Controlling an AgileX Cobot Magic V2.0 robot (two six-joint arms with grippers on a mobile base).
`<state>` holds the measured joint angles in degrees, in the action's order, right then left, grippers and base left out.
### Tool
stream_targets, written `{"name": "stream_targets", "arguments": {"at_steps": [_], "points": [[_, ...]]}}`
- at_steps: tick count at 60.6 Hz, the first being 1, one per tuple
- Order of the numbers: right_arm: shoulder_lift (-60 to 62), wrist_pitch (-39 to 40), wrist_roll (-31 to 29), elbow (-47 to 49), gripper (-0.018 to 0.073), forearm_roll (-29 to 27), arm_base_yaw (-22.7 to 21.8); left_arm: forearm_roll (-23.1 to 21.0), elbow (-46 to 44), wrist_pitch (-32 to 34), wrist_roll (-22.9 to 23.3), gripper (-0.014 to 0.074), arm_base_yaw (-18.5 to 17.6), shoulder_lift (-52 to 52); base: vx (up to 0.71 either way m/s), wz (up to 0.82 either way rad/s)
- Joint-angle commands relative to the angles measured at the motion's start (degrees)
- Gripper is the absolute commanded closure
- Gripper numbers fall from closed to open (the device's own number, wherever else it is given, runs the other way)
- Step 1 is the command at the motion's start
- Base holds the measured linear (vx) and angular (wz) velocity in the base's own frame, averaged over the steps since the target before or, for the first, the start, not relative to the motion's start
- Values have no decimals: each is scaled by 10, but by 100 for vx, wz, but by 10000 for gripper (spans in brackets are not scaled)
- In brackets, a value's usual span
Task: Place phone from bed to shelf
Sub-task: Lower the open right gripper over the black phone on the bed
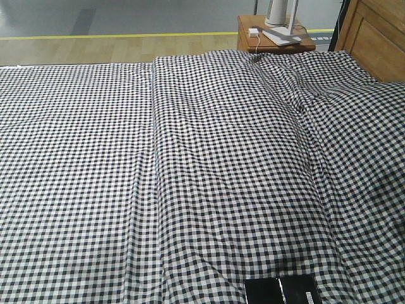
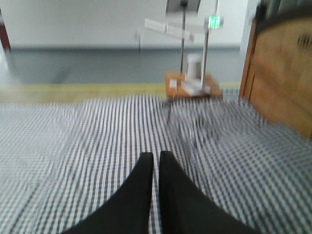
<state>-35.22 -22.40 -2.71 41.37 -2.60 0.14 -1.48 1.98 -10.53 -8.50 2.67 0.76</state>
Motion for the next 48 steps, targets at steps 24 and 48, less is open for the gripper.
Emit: {"name": "stream_targets", "arguments": {"at_steps": [24,48], "points": [[-70,-29,-6,16,-43,4,-3,-5,-13,41,3,595,1,8,0,0],[-83,-108,27,27,-144,1,-3,-5,-13,41,3,595,1,8,0,0]]}}
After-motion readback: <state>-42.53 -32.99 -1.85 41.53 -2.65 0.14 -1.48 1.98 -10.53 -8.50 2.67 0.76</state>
